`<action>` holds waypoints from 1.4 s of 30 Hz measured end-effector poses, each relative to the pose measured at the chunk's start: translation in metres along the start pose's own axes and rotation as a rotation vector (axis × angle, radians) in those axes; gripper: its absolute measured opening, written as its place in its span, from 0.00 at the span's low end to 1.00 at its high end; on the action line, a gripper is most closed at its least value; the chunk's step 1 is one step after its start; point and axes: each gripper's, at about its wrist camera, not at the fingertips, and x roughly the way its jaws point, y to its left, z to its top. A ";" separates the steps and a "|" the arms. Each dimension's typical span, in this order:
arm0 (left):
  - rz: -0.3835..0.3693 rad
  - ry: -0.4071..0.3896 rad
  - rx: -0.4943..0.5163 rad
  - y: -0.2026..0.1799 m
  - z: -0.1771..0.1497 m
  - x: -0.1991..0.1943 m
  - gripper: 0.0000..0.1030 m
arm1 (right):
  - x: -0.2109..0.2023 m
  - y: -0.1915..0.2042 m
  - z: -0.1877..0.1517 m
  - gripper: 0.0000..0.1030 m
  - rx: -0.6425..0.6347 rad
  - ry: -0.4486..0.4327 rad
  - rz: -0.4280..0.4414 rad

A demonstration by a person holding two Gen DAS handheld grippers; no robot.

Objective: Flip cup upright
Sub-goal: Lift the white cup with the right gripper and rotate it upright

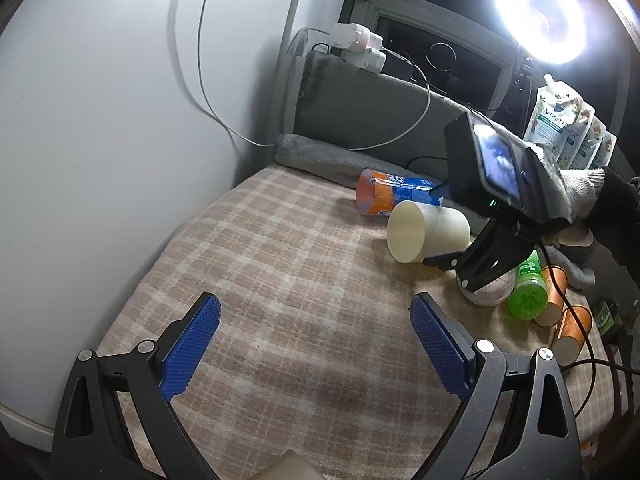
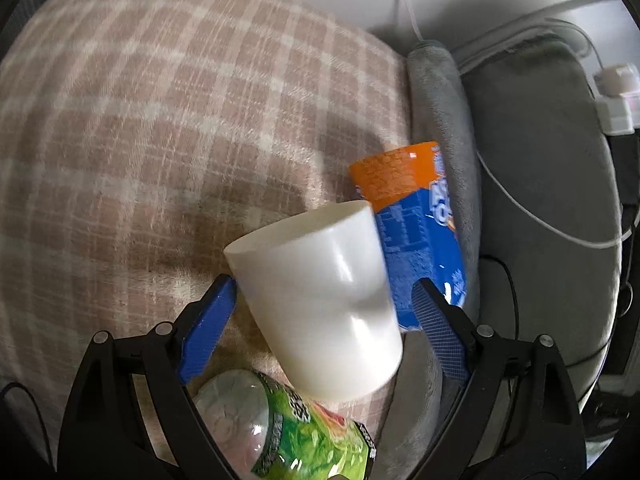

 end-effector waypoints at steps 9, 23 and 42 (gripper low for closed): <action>0.008 -0.002 0.001 0.001 0.001 0.000 0.93 | 0.017 0.003 0.004 0.80 -0.018 0.007 -0.035; 0.012 -0.024 0.009 0.003 0.003 -0.009 0.93 | -0.036 -0.010 0.012 0.79 0.148 -0.175 -0.043; 0.003 -0.081 0.096 -0.016 0.006 -0.037 0.93 | -0.143 0.016 -0.048 0.78 0.619 -0.470 0.182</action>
